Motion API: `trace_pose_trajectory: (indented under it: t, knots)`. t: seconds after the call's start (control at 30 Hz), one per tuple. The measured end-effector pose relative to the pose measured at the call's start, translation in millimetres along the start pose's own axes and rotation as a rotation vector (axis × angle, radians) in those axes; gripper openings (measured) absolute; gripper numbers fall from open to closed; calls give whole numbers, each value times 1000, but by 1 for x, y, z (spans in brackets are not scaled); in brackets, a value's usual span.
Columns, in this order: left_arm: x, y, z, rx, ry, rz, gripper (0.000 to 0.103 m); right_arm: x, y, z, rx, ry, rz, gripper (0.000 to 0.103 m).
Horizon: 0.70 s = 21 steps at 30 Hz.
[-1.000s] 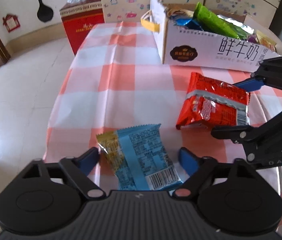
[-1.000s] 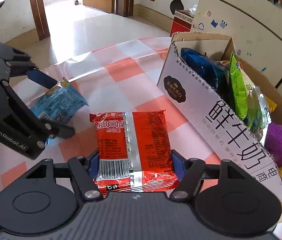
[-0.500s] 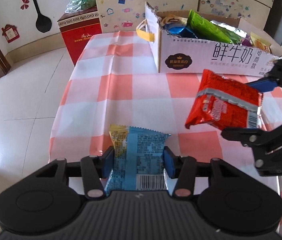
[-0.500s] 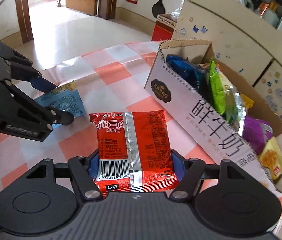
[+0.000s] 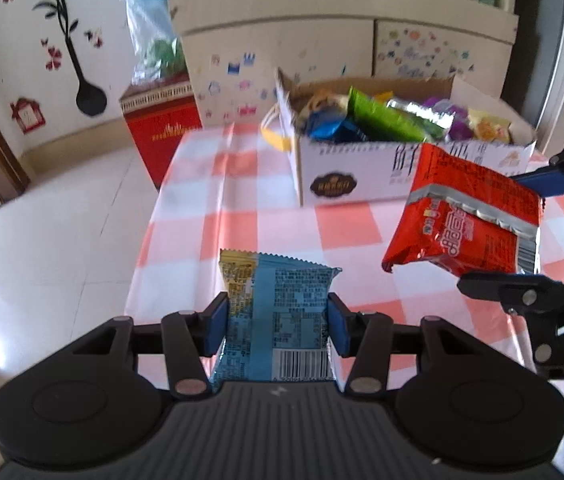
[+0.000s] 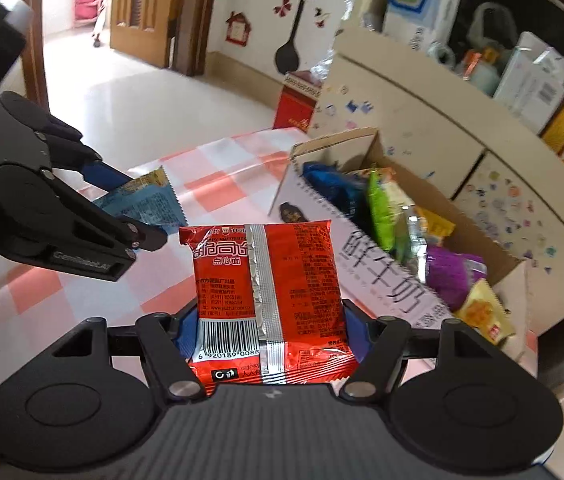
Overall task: Organize snacks
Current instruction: 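Lift and carry the red packet with the right tool while the left tool carries the blue packet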
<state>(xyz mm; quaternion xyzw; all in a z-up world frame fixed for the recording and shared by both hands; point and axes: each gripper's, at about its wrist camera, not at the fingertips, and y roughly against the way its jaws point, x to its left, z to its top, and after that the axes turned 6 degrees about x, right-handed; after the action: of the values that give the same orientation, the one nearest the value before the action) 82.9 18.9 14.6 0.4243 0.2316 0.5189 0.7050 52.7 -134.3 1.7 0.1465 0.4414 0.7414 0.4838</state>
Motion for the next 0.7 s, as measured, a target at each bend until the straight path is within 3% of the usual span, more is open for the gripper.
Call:
trace_pose_trajectory:
  t: [0.5, 0.7]
  knots:
    - [-9, 32, 31, -120, -76, 31, 49, -16, 21, 0, -82, -105, -79, 75]
    - [-8, 35, 49, -169, -58, 33, 49, -24, 22, 2, -98, -125, -100, 75]
